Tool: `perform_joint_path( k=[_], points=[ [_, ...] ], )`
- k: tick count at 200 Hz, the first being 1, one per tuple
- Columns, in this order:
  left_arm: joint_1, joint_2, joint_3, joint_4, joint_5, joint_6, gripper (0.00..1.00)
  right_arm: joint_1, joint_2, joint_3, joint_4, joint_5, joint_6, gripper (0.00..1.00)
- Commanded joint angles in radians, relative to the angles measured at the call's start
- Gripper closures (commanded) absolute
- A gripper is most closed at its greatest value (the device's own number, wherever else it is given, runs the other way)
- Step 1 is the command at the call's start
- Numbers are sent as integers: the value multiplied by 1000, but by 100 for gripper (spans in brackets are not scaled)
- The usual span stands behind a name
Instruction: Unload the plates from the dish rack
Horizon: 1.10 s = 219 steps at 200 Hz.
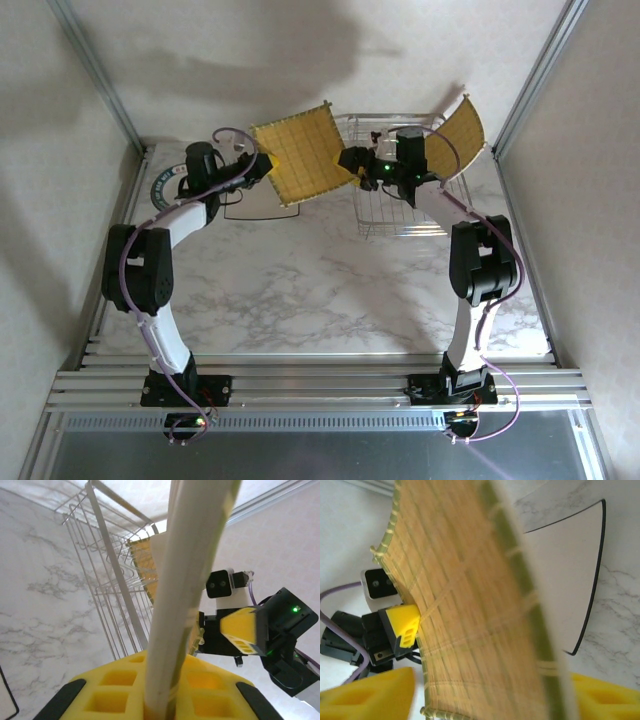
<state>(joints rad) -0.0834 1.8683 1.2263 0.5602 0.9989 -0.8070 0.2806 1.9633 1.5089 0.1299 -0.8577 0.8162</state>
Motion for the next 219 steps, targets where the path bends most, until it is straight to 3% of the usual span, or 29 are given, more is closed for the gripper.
perform_joint_path(
  k=[1,8,66,87,142,179,219],
  points=[
    [6,2,-15,176,-15,-68,100,6,3,63,-81,37,-83,7],
    [10,3,-16,193,-18,-85,100,6,3,72,-110,53,-103,1],
    [49,-24,-77,360,-52,-219,100,-54,7,172,-323,167,-231,1],
    [65,-61,-120,379,-122,-237,100,-91,-14,232,-490,286,-349,1],
    [65,-202,-274,389,-439,-240,100,-126,-60,404,-921,695,-640,1],
    [18,-242,-376,465,-679,-277,100,-129,-97,459,-1048,827,-743,1],
    [-108,-232,-418,518,-966,-273,100,-132,-99,516,-1144,889,-806,1]
  ],
)
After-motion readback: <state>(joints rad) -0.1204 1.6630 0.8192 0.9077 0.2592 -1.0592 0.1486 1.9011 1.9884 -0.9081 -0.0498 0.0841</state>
